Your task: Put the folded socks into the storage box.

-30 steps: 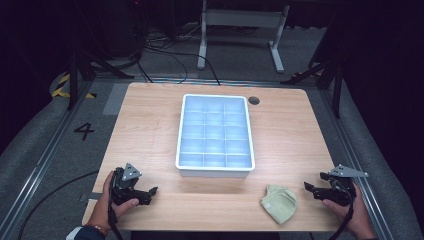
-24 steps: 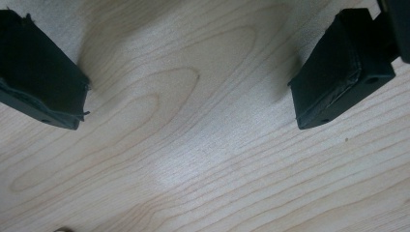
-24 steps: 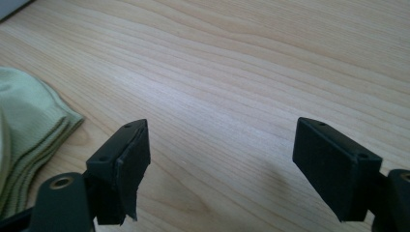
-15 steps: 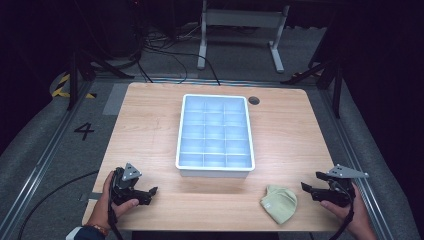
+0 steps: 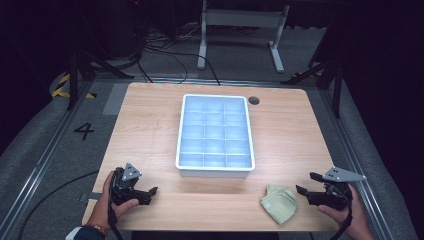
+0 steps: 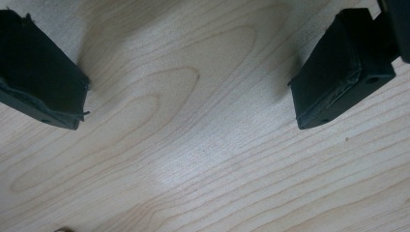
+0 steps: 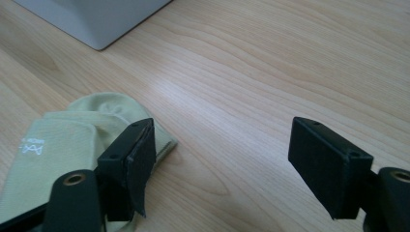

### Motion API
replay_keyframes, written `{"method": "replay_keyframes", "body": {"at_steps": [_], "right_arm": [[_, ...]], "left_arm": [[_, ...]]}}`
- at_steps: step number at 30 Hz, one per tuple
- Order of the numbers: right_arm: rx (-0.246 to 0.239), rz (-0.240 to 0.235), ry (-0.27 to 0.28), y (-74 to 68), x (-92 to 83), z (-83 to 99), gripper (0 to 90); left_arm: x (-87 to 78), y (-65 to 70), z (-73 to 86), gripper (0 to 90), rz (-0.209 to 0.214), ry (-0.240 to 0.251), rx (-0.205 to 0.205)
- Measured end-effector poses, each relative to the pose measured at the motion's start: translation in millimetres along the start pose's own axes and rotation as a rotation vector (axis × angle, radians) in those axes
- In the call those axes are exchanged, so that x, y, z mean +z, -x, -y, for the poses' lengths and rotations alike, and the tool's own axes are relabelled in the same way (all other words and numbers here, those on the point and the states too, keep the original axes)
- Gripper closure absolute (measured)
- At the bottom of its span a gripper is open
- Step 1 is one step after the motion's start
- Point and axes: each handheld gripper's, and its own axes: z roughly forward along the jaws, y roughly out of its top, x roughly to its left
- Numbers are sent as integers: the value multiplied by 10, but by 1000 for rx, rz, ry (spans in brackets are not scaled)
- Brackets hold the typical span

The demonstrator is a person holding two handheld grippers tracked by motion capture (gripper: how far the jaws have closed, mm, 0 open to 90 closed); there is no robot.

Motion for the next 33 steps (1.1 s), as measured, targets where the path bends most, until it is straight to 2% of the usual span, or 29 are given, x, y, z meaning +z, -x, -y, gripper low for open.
{"method": "replay_keyframes", "body": {"at_steps": [23,25,29,30,33], "right_arm": [[-75,-112,-25,-293,78,-59,288],[-82,-111,-35,-326,111,-57,287],[-100,-142,-56,-372,186,-45,283],[-117,-157,-77,-414,251,-33,280],[-129,-158,-90,-434,297,-27,276]], "left_arm": [[-4,8,2,2,-3,0,-6],[-2,8,3,2,-5,2,-6],[-3,10,4,2,-5,2,-7],[-3,10,4,2,-5,2,-7],[-3,10,4,2,-4,2,-8]]}}
